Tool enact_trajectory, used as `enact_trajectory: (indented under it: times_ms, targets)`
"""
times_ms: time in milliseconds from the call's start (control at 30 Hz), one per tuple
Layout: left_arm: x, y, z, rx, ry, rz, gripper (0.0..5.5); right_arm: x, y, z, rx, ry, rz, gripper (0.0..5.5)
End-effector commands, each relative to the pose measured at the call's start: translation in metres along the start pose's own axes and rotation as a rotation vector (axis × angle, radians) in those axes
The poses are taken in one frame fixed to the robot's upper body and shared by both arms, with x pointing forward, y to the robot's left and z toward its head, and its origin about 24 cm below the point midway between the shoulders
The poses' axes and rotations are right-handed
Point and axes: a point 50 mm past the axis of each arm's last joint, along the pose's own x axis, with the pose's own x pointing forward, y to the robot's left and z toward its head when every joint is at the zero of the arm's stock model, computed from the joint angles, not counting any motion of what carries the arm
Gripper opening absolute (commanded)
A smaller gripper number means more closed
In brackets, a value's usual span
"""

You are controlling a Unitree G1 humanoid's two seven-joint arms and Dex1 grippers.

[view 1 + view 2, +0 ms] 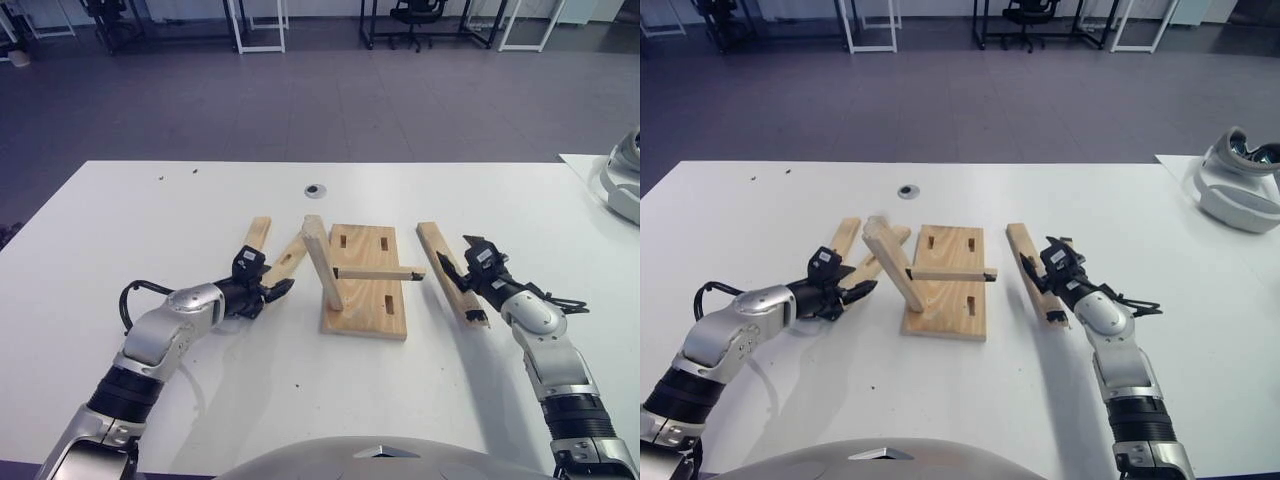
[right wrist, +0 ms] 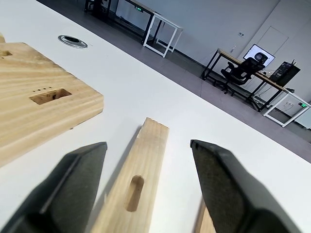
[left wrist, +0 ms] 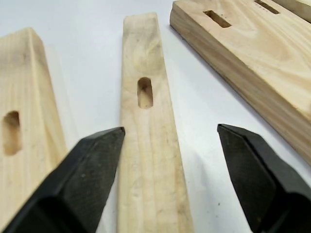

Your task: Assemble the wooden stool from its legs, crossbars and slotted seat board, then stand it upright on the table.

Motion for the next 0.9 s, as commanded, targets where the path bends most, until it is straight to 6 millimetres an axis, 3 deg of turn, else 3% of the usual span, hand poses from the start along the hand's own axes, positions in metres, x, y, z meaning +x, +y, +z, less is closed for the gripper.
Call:
enact_trajectory:
  times_ms: [33, 333, 400, 433, 467, 567, 667, 767, 900]
  targets:
    - [0.004, 0.001, -0.010, 0.008, 0.054, 0.007, 3.32, 0.003, 0.001, 0.001, 0.004, -0.003, 0.001, 3.22]
    - [0.008, -0.003, -0.016, 0.026, 0.060, 0.006, 2.12, 0.008, -0.001, 0.005, -0.005, -0.013, 0.007, 3.22]
    - [0.009, -0.004, -0.009, 0.030, 0.013, 0.016, 2.12, 0.010, -0.004, 0.009, 0.007, -0.030, 0.003, 3.22]
    - [0.009, -0.004, 0.004, 0.034, -0.058, 0.024, 2.12, 0.012, -0.010, 0.017, 0.064, -0.066, -0.008, 3.22]
    - [0.008, -0.003, 0.019, 0.038, -0.137, 0.028, 2.12, 0.015, -0.018, 0.027, 0.140, -0.111, -0.018, 3.22]
    - [-0.005, -0.003, 0.098, 0.115, -0.493, -0.009, 2.12, 0.030, -0.048, 0.090, 0.476, -0.380, 0.081, 3.22]
    - [-0.014, -0.017, 0.153, 0.246, -0.710, -0.106, 2.12, 0.041, -0.036, 0.165, 0.752, -0.624, 0.397, 3.22]
    - [-0.012, -0.032, 0.169, 0.339, -0.772, -0.190, 2.12, 0.049, -0.021, 0.203, 0.916, -0.708, 0.553, 3.22]
    - [-0.011, -0.047, 0.171, 0.406, -0.794, -0.268, 2.12, 0.049, -0.021, 0.222, 1.055, -0.762, 0.614, 3.22]
